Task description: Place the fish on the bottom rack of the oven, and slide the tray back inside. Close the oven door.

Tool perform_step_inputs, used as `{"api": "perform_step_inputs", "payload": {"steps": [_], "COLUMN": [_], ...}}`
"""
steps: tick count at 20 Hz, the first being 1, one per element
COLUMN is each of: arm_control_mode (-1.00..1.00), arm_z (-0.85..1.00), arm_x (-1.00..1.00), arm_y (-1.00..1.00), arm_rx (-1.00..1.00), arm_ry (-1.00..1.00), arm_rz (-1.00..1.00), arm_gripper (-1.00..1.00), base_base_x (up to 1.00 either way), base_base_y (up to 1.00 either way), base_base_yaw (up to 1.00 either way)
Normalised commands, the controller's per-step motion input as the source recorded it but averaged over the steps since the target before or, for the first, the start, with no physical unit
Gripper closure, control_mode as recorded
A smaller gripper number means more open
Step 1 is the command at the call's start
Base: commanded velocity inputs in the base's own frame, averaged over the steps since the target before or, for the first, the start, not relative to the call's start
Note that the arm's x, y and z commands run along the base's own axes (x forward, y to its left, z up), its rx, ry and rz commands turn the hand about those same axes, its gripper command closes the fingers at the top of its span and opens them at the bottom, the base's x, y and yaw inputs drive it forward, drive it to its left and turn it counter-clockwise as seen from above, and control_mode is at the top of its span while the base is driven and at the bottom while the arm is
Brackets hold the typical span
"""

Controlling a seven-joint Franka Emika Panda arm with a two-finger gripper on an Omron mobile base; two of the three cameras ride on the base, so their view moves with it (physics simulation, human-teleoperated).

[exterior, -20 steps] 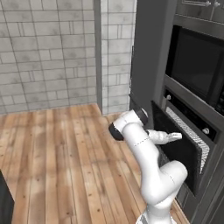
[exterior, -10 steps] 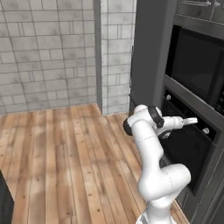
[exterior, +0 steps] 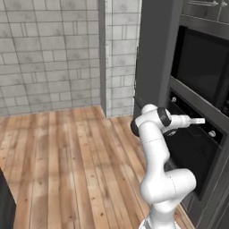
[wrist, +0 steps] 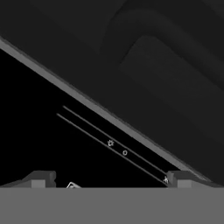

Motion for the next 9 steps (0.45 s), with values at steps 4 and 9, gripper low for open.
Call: {"api": "perform_step_inputs", "payload": {"steps": [4, 9], "arm_control_mode": [-1.00, -1.00], "arm_z": [0.00, 0.06], "arm_x": [-0.13, -0.38], "arm_y": [0.25, 0.78], "arm_rx": [-0.79, -0.58], "arm_ry": [-0.31, -0.25], "arm_rz": [-0.03, 0.00], "arm_gripper": [-1.00, -1.00], "base_base_x": [0.00, 0.00], "base_base_y": [0.00, 0.00], "base_base_yaw": [0.00, 0.00]}}
